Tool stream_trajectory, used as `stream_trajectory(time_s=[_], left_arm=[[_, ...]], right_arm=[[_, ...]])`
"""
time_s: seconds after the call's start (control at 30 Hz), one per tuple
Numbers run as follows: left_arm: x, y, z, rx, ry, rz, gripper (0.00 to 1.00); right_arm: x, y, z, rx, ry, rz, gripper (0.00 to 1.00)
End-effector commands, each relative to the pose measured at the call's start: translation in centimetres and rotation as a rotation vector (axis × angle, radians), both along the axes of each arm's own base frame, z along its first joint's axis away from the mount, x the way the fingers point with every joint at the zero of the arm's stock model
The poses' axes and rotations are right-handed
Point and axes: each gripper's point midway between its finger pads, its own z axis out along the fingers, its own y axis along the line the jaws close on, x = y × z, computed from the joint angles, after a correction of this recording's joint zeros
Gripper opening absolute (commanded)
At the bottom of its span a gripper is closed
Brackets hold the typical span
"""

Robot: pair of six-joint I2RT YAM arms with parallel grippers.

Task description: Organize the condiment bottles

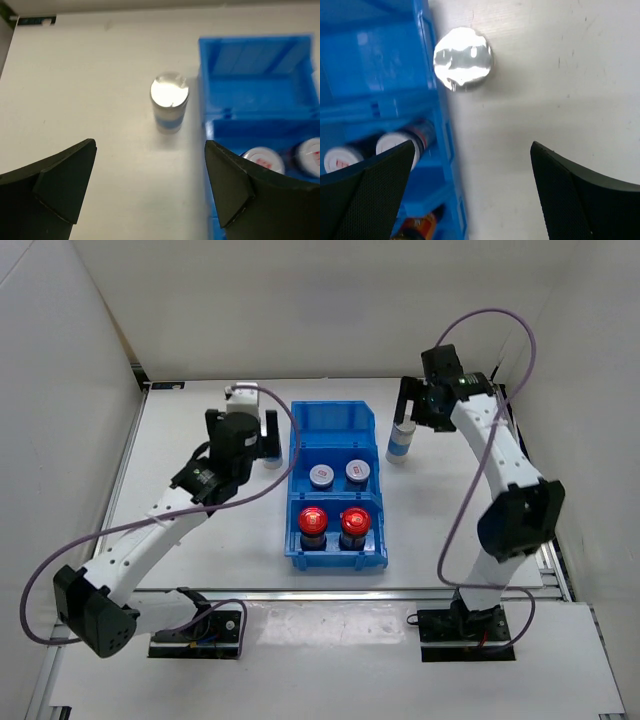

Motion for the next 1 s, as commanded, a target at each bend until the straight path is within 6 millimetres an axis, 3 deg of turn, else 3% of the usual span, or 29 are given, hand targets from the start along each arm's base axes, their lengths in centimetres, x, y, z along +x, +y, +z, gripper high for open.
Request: stream_trajectory(time_s=[0.0, 0.07, 0.1, 0.2, 0.37, 0.47, 0.5, 0.53, 0.67, 0.8, 0.83, 0.93, 0.97], left_arm=[[0.1, 1.4, -4.9, 0.135, 0.036, 0.052, 1.0], [-0.4, 0.4, -4.9, 0.174, 0.032, 0.01, 1.0], [-0.3, 0.1, -4.7, 0.176, 0.029, 0.009, 1.0], [-0.1, -0.6, -5.4, 0.187, 0.041, -0.003, 1.0], [0.2, -0.9, -4.8, 0.178, 0.03, -0.002, 1.0], [0.0, -0.7, -4.0, 0.163, 0.012, -0.001, 1.0], [-0.1, -0.6, -3.7, 0.158, 0.005, 0.0, 1.0], [-0.1, -0.6, -3.7, 0.158, 0.005, 0.0, 1.0], [-0.1, -0.4, -3.6, 0.152, 0.003, 0.011, 1.0], [-0.1, -0.4, -4.9, 0.154, 0.039, 0.028, 1.0], [-0.1, -0.2, -4.8, 0.158, 0.037, 0.038, 1.0], [0.3, 0.2, -4.5, 0.155, 0.048, 0.106, 1.0], [0.7, 0.1, -2.9, 0.106, 0.029, 0.139, 1.0]], right_arm=[[4.7, 0.3, -1.4, 0.02, 0.007, 0.018, 0.99], [6.3, 0.9, -1.1, 0.027, -0.006, 0.034, 0.99], [7.0, 1.4, -2.5, 0.036, 0.023, 0.044, 0.99], [8.5, 2.3, -4.2, 0.054, 0.054, 0.048, 0.99], [8.7, 2.2, -8.5, 0.034, 0.148, 0.008, 0.99], [8.5, 2.2, -9.8, 0.026, 0.168, 0.031, 0.74], [8.5, 2.0, -9.6, 0.02, 0.157, 0.026, 0.57], [8.4, 1.7, -9.6, 0.005, 0.156, 0.017, 0.49], [8.2, 0.1, -5.8, -0.061, 0.05, -0.033, 0.3], [7.9, 1.1, -0.9, -0.097, -0.084, -0.036, 0.19], [8.1, 2.4, 1.7, -0.094, -0.162, 0.003, 0.15], [7.9, 5.3, 4.0, -0.07, -0.225, 0.082, 0.11], [8.2, 6.4, 5.9, -0.04, -0.273, 0.11, 0.11]])
